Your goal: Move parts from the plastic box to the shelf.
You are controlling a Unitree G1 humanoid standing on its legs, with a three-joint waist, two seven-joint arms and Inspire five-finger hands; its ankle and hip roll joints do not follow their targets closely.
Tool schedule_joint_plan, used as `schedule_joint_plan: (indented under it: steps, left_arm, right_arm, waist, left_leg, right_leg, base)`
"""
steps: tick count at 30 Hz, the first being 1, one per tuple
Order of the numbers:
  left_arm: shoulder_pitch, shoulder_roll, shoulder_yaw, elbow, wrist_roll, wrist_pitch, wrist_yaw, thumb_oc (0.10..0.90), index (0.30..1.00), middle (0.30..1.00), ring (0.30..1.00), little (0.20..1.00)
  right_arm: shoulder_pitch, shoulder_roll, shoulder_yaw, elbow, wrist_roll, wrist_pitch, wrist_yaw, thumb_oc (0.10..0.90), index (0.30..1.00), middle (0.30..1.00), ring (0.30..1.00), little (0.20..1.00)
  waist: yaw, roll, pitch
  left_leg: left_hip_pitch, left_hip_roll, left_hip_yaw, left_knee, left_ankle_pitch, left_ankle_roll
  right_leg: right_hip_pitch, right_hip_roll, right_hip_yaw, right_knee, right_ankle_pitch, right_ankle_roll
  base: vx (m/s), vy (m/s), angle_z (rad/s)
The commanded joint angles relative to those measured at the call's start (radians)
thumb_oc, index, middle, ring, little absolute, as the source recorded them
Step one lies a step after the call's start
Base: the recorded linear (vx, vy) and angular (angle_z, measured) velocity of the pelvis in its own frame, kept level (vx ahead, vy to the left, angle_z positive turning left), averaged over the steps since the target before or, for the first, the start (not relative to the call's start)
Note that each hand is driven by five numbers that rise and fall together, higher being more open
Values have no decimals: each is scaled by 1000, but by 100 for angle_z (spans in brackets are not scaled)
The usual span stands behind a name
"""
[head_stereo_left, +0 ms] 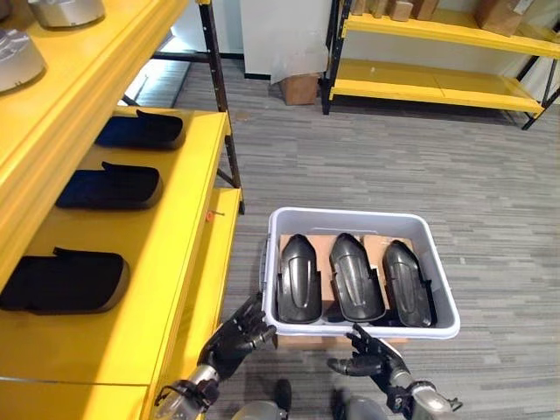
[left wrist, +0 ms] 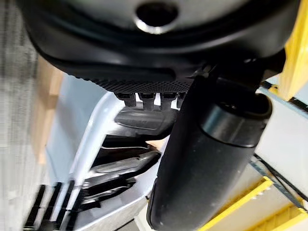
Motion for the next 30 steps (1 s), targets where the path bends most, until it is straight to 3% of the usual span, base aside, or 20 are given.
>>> schedule_joint_plan:
  steps: [1, 8, 11, 18, 24, 30]
  left_arm:
    - [-9, -10, 4, -130, -6, -73, -55, 900, 1000, 1000, 1000, 1000]
    - [29, -35, 3, -164, -7, -31, -49, 900, 1000, 1000, 1000, 1000]
    - [26, -36, 5, -171, -19, -31, -56, 900, 1000, 1000, 1000, 1000]
    - [12, -42, 18, -222, -67, -38, -38, 900, 1000, 1000, 1000, 1000]
    - [51, -44, 112, -342, -117, -72, -12, 900, 1000, 1000, 1000, 1000]
    - [58, -52, 241, -489, -212, -96, 33, 900, 1000, 1000, 1000, 1000]
  right_arm:
    - [-87, -38, -12, -61, 8, -54, 44, 900, 1000, 1000, 1000, 1000]
    - [-56, -71, -1, -79, 43, -45, 38, 900, 1000, 1000, 1000, 1000]
    - [-62, -84, -5, -85, 53, -75, 26, 900, 1000, 1000, 1000, 1000]
    - [-106, -87, -42, -128, 59, -105, -28, 900, 1000, 1000, 1000, 1000]
    - [-140, -92, -112, -291, 98, -127, -56, 900, 1000, 1000, 1000, 1000]
    - [-172, -109, -198, -597, 181, -136, -67, 900, 1000, 1000, 1000, 1000]
  waist:
    - [13, 7, -17]
    - [28, 7, -44]
    - [22, 11, -69]
    - [18, 22, -84]
    - [29, 21, -89]
    - [36, 12, -102]
  left_leg:
    - [-26, 158, 9, -10, -1, -82]
    - [18, 201, -25, -103, 62, -130]
    - [56, 217, -37, -149, 84, -143]
    - [74, 232, -47, -157, 86, -156]
    - [83, 234, -38, -157, 84, -159]
    - [83, 234, -34, -157, 80, -156]
  right_leg:
    - [68, 43, -77, -29, 94, -10]
    - [159, 81, -136, -91, 45, -33]
    - [200, 99, -140, -115, 37, -47]
    - [233, 106, -137, -129, 29, -55]
    - [252, 107, -138, -148, 30, -60]
    - [256, 112, -120, -152, 24, -65]
  base:
    - [-86, -201, -18]
    - [3, -134, -10]
    - [40, -128, -7]
    - [47, -38, -2]
    - [28, -6, -1]
    - [31, 27, -1]
